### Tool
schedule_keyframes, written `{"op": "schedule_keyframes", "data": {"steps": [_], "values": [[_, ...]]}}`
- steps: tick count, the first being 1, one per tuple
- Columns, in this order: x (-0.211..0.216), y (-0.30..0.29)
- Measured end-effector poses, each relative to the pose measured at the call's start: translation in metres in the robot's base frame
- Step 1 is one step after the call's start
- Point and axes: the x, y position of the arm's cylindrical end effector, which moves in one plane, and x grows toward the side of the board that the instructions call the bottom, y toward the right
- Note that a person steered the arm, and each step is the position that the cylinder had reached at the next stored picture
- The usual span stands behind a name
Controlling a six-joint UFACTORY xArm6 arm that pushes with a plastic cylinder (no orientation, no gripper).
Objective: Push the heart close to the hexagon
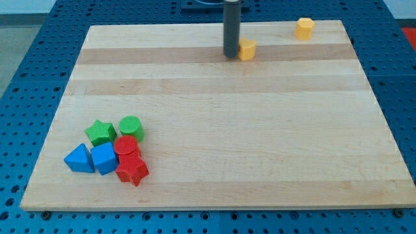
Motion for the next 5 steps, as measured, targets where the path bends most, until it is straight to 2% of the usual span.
{"op": "schedule_keyframes", "data": {"steps": [3,5], "values": [[0.005,0.081],[-0.007,0.102]]}}
